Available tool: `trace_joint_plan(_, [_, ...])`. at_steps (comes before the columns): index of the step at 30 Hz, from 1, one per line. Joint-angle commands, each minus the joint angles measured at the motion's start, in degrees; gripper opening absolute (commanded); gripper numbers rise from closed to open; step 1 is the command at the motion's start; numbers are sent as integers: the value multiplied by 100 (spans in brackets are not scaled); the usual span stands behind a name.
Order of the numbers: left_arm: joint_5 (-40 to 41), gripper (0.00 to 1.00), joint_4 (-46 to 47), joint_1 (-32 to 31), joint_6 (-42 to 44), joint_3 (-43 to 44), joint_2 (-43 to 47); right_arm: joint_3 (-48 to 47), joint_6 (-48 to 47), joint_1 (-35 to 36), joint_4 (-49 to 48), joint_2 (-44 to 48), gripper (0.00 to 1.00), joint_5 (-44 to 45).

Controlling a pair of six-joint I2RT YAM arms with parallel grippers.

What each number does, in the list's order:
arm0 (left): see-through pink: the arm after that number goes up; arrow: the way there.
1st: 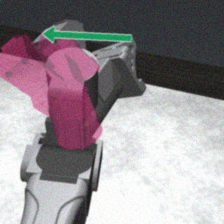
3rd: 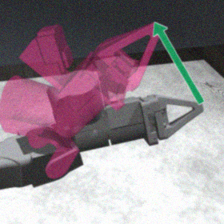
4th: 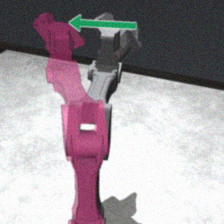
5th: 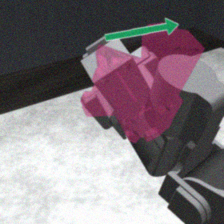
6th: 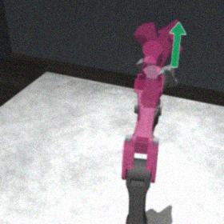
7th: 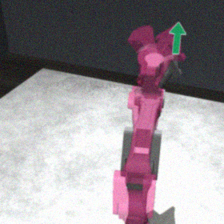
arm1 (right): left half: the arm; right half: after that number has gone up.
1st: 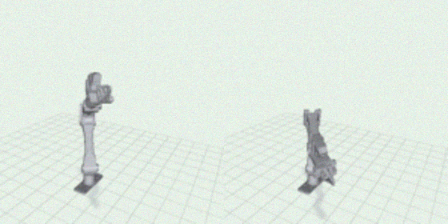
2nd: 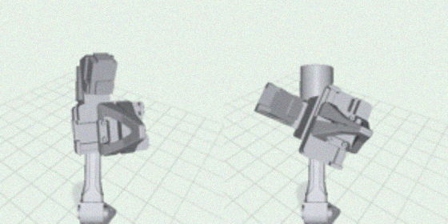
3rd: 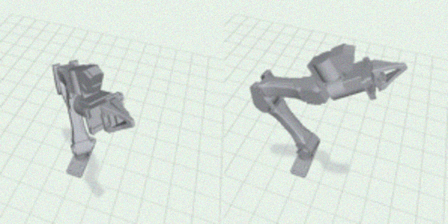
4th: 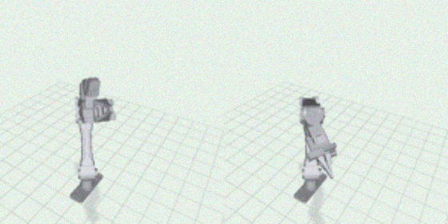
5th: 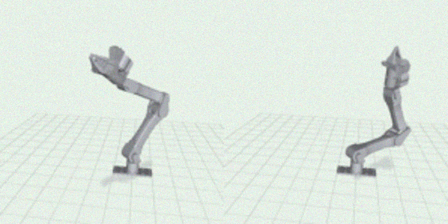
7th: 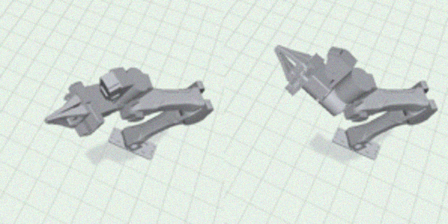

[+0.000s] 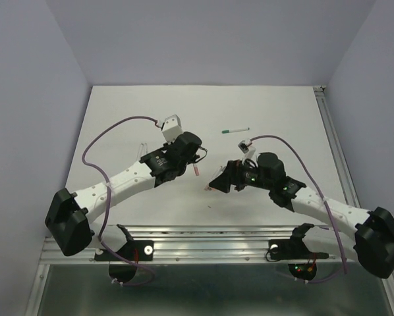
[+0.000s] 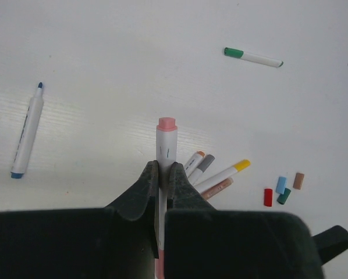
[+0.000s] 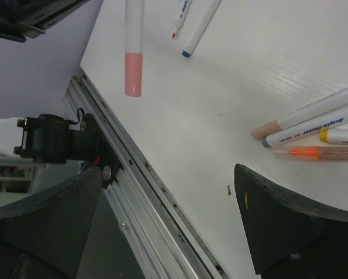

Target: Open the pen caps

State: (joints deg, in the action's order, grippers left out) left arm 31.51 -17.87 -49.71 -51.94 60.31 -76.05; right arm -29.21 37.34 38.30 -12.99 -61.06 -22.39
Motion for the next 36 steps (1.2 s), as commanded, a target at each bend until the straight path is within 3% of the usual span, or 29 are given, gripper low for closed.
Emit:
trace_joint_plan(1, [119,0,178,-12,-676,-107,134,-506,194,317,-1195,-511,100,225])
trace_joint_plan(6, [101,0,222,-30,-957,-169,178,-796,265,467,-1407,-1179,99,446])
trace_joint_plan(9, [75,0,222,-47,-1028,-143,100,-963,291,581,-1680,-1391,93,367])
trace_joint_plan(19, [66,0,205,-74,-1204,-90,20,-1385,388,766,-1689,-2006,57,280])
trace_joint_plan(24, [110,0,187,-74,-1248,-90,3,-1438,432,819,-1610,-2051,45,227])
trace_joint_plan(27, [180,0,161,-74,-1274,-99,3,-1482,440,845,-1496,-2059,27,227])
trace_joint_plan(28, [206,0,170,-74,-1274,-99,3,-1491,441,854,-1409,-2059,14,227])
trace_joint_plan(30, [329,0,170,-74,-1283,-81,3,-1517,502,854,-1311,-2068,3,235])
trace_joint_plan(36, [567,0,1100,321,-555,-257,12,-1377,607,889,-1030,-1832,1,-81])
